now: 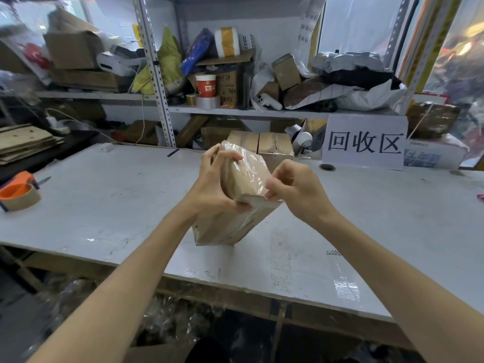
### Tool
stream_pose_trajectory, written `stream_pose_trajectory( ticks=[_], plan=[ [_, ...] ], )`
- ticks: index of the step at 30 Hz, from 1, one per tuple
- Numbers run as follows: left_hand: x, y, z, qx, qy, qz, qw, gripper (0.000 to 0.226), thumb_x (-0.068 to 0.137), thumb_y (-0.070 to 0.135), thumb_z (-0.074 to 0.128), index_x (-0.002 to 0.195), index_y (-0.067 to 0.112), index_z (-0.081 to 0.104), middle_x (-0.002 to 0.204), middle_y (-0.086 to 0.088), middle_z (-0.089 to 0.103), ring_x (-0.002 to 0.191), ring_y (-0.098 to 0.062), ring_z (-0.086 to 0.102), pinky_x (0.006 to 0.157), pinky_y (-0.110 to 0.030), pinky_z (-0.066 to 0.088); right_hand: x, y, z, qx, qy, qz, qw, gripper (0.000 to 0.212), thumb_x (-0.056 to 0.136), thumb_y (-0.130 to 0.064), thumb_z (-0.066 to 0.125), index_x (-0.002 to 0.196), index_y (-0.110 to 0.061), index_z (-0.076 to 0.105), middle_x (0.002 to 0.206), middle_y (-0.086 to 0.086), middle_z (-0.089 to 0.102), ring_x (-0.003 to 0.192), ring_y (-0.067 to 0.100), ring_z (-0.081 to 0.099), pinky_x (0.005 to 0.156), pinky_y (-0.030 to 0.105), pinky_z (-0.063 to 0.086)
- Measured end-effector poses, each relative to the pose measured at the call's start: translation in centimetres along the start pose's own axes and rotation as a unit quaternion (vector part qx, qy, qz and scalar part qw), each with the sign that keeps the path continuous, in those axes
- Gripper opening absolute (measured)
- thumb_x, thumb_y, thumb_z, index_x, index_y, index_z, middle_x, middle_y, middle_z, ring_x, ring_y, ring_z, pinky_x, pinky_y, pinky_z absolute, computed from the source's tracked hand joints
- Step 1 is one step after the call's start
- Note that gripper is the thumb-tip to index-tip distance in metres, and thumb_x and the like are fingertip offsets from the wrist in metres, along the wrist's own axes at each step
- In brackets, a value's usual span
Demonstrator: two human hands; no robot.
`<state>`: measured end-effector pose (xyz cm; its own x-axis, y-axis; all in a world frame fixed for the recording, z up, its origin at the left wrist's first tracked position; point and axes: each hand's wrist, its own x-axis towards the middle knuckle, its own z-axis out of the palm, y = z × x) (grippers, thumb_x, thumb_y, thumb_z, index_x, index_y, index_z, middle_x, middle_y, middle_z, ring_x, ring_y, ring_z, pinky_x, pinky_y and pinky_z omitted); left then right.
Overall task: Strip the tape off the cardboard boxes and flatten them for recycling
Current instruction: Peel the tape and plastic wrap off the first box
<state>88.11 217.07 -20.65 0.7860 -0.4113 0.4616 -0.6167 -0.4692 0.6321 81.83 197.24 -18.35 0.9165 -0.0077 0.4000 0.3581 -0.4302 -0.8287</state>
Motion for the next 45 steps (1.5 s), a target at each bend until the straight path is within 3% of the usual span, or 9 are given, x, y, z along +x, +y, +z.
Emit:
stream_pose_trajectory(
  ticks=[7,12,22,29,33,36,39,41,45],
  plan=[
    [-0.3,0.1,-0.6,-0.024,-0.009,-0.054,0.998,0.090,0.047,0.058,0.082,0.123,0.048,0.035,0.154,0.003,0.007,0.142,-0.024,0.021,0.118,-0.038,0.031,0.0,0.5,-0.8,0.201,0.028,0.102,0.974,0.014,0.081,0.002,0.057,0.094,-0.001,0.053,0.089,0.025,0.066,0.069,0.031,0.071,0.060,0.035,0.059],
    [0.1,0.3,-0.2,-0.007,-0.037,-0.072,0.997,0.088,0.050,0.067,0.072,0.129,0.051,0.035,0.156,0.014,-0.001,0.147,-0.026,0.012,0.116,-0.036,0.024,0.5,-0.6,1.1,0.025,-0.030,0.056,0.998,0.034,0.076,-0.040,0.076,0.093,-0.012,0.067,0.084,0.005,0.071,0.076,0.017,0.068,0.063,0.032,0.059],
    [0.1,0.9,-0.2,-0.007,-0.011,-0.088,0.996,0.090,0.047,0.069,0.069,0.126,0.037,0.041,0.149,0.007,0.011,0.137,-0.018,0.019,0.105,-0.025,0.025,1.0,-0.5,1.6,-0.079,-0.042,0.065,0.994,0.020,0.086,-0.013,0.057,0.084,0.006,0.061,0.078,0.015,0.068,0.079,0.029,0.065,0.069,0.044,0.052],
    [0.2,0.8,0.0,-0.003,-0.004,-0.078,0.997,0.086,0.048,0.067,0.074,0.124,0.039,0.043,0.146,0.009,0.014,0.137,-0.023,0.024,0.112,-0.035,0.033,0.5,0.7,1.6,-0.016,0.002,0.075,0.997,0.013,0.083,-0.008,0.061,0.085,0.003,0.056,0.076,0.010,0.063,0.068,0.015,0.067,0.059,0.028,0.050],
    [-0.2,0.7,-0.1,0.014,0.006,-0.066,0.998,0.085,0.046,0.069,0.076,0.122,0.056,0.040,0.143,0.016,0.014,0.133,-0.018,0.022,0.108,-0.033,0.033,0.5,0.9,0.8,0.114,-0.021,0.110,0.987,0.041,0.077,-0.033,0.077,0.102,-0.010,0.053,0.091,0.008,0.065,0.075,0.017,0.067,0.059,0.022,0.054],
    [-0.6,1.1,-0.1,0.029,0.000,-0.052,0.998,0.088,0.044,0.073,0.076,0.121,0.069,0.034,0.144,0.017,0.014,0.132,-0.016,0.020,0.105,-0.032,0.031,0.4,0.6,1.0,0.056,-0.030,0.092,0.994,0.052,0.066,-0.059,0.074,0.093,-0.016,0.063,0.082,0.000,0.067,0.069,0.009,0.062,0.059,0.019,0.048],
    [-1.0,1.5,-0.1,0.042,0.011,-0.039,0.998,0.096,0.042,0.074,0.078,0.125,0.072,0.029,0.146,0.012,0.016,0.136,-0.021,0.023,0.107,-0.038,0.035,0.6,0.4,1.4,-0.066,0.001,0.038,0.997,0.034,0.075,-0.042,0.076,0.087,-0.012,0.063,0.072,-0.001,0.063,0.061,0.010,0.056,0.053,0.017,0.046],
    [-1.2,1.6,-0.4,0.032,0.017,-0.036,0.999,0.105,0.040,0.073,0.080,0.129,0.073,0.023,0.144,0.011,0.018,0.136,-0.022,0.025,0.108,-0.039,0.037,0.8,0.1,1.5,-0.125,-0.017,-0.007,0.992,0.022,0.084,-0.031,0.070,0.084,-0.010,0.063,0.072,0.001,0.063,0.066,0.016,0.058,0.061,0.029,0.052],
    [-1.3,1.8,-0.4,0.054,0.023,-0.031,0.998,0.099,0.037,0.074,0.080,0.126,0.060,0.038,0.138,0.014,0.021,0.133,-0.021,0.028,0.108,-0.038,0.039,0.8,-0.6,1.8,-0.239,-0.026,-0.050,0.969,0.016,0.090,-0.017,0.056,0.078,-0.006,0.056,0.076,0.006,0.058,0.071,0.023,0.053,0.061,0.037,0.045]
  ],
)
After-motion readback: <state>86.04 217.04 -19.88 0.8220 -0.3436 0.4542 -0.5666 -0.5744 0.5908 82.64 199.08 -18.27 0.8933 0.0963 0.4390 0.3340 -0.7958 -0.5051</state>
